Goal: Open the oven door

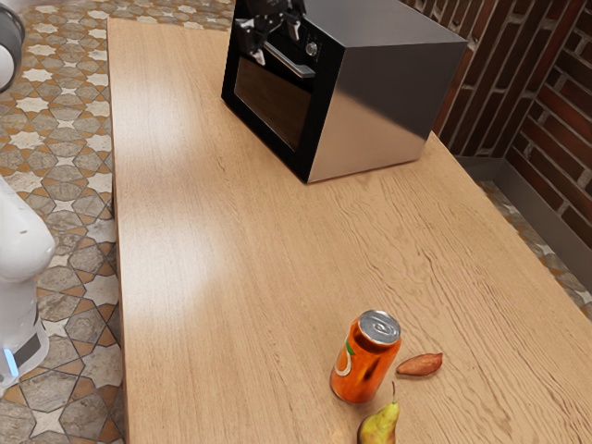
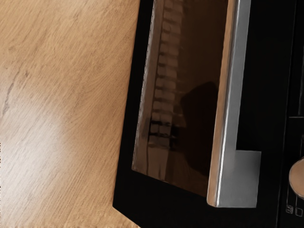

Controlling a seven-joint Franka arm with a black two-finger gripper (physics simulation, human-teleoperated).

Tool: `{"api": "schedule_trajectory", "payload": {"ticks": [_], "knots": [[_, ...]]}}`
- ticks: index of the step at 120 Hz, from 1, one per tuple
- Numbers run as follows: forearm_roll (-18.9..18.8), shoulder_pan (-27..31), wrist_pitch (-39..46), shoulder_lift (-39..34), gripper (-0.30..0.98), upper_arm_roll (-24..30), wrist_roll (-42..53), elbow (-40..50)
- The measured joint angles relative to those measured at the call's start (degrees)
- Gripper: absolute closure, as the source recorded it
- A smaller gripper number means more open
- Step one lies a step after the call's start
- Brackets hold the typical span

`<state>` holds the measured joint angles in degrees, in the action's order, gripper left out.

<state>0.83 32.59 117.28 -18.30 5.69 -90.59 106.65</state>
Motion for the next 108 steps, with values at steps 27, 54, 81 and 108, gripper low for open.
{"api": "schedule_trajectory", "payload": {"ticks": [27,54,81,108], "knots": [[0.0,0.4,-0.1,4.3,0.00,-0.2,0.2,-3.2],[-0.1,0.8,-0.1,5.7,0.00,-4.4,1.6,-3.5],[0.0,1.9,0.2,7.4,0.00,-5.3,2.7,-4.1],[0.2,2.2,0.6,11.0,0.00,-5.4,3.8,-7.7]]}}
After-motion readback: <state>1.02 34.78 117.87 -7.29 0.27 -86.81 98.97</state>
